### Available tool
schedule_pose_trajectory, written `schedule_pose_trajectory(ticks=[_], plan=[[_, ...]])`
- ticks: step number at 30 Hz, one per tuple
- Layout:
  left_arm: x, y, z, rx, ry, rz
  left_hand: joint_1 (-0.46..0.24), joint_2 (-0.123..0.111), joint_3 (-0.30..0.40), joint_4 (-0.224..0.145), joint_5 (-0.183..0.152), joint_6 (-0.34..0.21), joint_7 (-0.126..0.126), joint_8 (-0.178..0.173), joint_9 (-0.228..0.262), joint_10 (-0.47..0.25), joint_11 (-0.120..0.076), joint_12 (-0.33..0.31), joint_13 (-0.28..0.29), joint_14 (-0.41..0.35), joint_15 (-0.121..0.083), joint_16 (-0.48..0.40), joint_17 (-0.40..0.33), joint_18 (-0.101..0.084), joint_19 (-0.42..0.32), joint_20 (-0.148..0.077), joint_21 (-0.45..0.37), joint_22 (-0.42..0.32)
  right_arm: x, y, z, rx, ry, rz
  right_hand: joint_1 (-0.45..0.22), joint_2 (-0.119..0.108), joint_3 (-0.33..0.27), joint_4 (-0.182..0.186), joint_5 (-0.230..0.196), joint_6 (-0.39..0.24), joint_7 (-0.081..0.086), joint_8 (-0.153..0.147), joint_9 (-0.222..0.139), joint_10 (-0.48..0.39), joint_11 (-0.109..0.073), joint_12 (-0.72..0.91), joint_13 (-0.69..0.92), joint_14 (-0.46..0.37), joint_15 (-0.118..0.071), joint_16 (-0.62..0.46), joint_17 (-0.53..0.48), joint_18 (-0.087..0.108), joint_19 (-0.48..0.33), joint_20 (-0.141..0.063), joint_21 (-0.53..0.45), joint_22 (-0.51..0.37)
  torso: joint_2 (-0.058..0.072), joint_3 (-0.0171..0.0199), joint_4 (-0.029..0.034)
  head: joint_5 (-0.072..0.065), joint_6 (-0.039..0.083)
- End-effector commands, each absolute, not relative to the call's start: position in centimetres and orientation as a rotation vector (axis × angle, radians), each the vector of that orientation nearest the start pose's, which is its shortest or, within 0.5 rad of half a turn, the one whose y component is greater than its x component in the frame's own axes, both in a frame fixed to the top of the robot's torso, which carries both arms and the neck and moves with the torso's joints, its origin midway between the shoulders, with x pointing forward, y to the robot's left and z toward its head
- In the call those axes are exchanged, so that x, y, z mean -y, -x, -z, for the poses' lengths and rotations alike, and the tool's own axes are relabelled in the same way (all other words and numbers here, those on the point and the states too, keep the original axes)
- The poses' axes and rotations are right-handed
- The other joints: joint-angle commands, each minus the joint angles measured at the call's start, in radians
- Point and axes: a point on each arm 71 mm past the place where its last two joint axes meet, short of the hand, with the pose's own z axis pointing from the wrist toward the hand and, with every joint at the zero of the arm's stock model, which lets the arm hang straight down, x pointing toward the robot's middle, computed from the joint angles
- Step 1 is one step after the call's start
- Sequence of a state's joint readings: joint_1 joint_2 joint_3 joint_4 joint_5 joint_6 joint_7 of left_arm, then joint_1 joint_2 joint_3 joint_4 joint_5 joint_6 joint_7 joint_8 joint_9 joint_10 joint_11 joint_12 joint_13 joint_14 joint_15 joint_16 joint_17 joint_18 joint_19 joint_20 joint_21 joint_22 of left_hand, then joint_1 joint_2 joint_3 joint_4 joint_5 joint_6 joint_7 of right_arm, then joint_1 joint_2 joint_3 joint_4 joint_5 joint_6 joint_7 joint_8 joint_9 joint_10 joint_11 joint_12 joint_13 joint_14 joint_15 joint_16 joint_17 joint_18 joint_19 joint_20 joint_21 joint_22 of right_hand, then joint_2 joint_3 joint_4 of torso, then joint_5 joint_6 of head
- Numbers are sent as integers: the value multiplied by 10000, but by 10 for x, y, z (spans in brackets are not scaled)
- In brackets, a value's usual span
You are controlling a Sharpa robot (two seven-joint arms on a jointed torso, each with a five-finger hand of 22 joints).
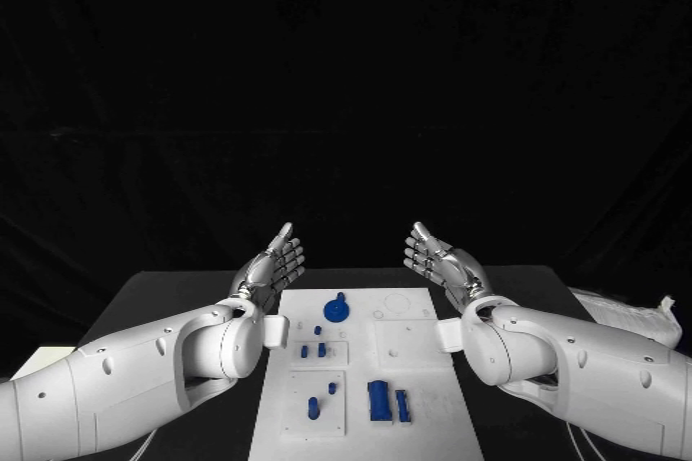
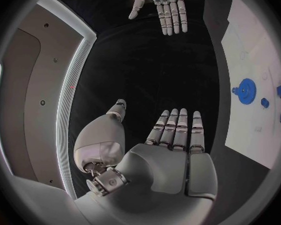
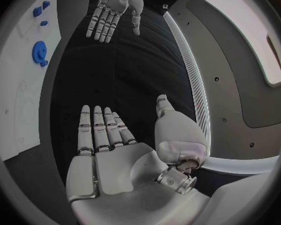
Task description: Assemble the parts on the task board
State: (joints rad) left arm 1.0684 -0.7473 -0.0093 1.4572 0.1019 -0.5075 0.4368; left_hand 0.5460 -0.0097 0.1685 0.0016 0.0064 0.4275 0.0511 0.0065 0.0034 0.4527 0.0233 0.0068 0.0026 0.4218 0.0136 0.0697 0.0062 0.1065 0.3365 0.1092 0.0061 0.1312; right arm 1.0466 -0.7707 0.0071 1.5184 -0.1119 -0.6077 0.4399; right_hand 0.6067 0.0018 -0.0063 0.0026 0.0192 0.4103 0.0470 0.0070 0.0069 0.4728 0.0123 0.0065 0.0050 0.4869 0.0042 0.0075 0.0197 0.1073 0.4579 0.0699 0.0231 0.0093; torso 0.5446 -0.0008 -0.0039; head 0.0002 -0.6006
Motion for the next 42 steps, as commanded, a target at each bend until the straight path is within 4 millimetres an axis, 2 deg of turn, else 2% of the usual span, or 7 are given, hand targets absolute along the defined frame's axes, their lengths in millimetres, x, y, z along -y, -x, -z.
schedule_pose_trajectory(ticks=[1, 2, 3, 31, 32, 35, 42], plan=[[-197, -474, 229, -12389, 12395, 12534, -1741, 97, -540, -16, -64, -1365, -511, -65, -34, -1445, -233, -68, -26, -1346, -136, -697, -62, -1065, -1073, -346, -61, -420, 195, -465, 225, -12242, -11985, -12342, -1934, -18, 63, -26, -192, -1310, -470, -70, -69, -1506, -123, -65, -50, -1550, -42, -75, -197, -322, -1462, -699, -231, -93, -4, 8, 39, -2, 6], [-196, -472, 228, -12346, 12330, 12480, -1886, 97, -583, -16, -64, -1475, -511, -65, -34, -1565, -233, -68, -26, -1459, -136, -697, -62, -1065, -1161, -379, -61, -454, 194, -464, 225, -12217, -12024, -12323, -2095, -18, 63, -26, -192, -1419, -470, -70, -69, -1631, -123, -65, -50, -1683, -42, -75, -197, -1073, -1581, -699, -231, -93, -4, 8, 39, -2, 6], [-195, -468, 227, -12288, 12245, 12411, -2077, 97, -640, -16, -64, -1621, -511, -65, -34, -1722, -233, -68, -26, -1605, -136, -697, -62, -1065, -1281, -1092, -61, -499, 193, -463, 224, -12192, -12066, -12301, -2307, -18, 63, -26, -192, -1563, -470, -70, -69, -1795, -123, -65, -50, -1851, -42, -75, -197, -1073, -1746, -699, -231, -93, -4, 8, 39, -2, 6], [-192, -462, 224, -12178, 12089, 12289, -4391, 97, -1685, -16, -64, -3460, -511, -65, -34, -3658, -233, -68, -26, -3422, -136, -697, -62, -1065, -3365, -1092, -61, -1312, 192, -462, 224, -12178, -12089, -12289, -4849, -18, 63, -26, -192, -3286, -470, -70, -69, -3787, -123, -65, -50, -3912, -42, -75, -197, -1073, -3666, -699, -231, -93, -4, 8, 39, -2, 6], [-192, -462, 224, -12178, 12089, 12289, -4598, 97, -1685, -16, -64, -4275, -511, -65, -34, -3817, -233, -68, -26, -4218, -136, -697, -62, -1065, -3365, -1092, -61, -1312, 192, -462, 224, -12178, -12089, -12289, -4907, -18, 63, -26, -192, -3294, -470, -70, -69, -3818, -123, -65, -50, -3946, -42, -75, -197, -1073, -3697, -699, -231, -93, -4, 8, 39, -2, 6], [-192, -462, 224, -12178, 12089, 12289, -5460, 97, -1685, -16, -64, -4275, -511, -65, -34, -4527, -233, -68, -26, -4218, -136, -697, -62, -1065, -3365, -1092, -61, -1312, 192, -462, 224, -12178, -12089, -12289, -6067, -18, 63, -26, -192, -4103, -470, -70, -69, -4728, -123, -65, -50, -4869, -42, -75, -197, -1073, -4579, -699, -231, -93, -4, 8, 39, -2, 6], [-192, -462, 224, -12178, 12089, 12289, -5460, 97, -1685, -16, -64, -4275, -511, -65, -34, -4527, -233, -68, -26, -4218, -136, -697, -62, -1065, -3365, -1092, -61, -1312, 192, -462, 224, -12178, -12089, -12289, -6067, -18, 63, -26, -192, -4103, -470, -70, -69, -4728, -123, -65, -50, -4869, -42, -75, -197, -1073, -4579, -699, -231, -93, -4, 8, 39, -2, 6]])
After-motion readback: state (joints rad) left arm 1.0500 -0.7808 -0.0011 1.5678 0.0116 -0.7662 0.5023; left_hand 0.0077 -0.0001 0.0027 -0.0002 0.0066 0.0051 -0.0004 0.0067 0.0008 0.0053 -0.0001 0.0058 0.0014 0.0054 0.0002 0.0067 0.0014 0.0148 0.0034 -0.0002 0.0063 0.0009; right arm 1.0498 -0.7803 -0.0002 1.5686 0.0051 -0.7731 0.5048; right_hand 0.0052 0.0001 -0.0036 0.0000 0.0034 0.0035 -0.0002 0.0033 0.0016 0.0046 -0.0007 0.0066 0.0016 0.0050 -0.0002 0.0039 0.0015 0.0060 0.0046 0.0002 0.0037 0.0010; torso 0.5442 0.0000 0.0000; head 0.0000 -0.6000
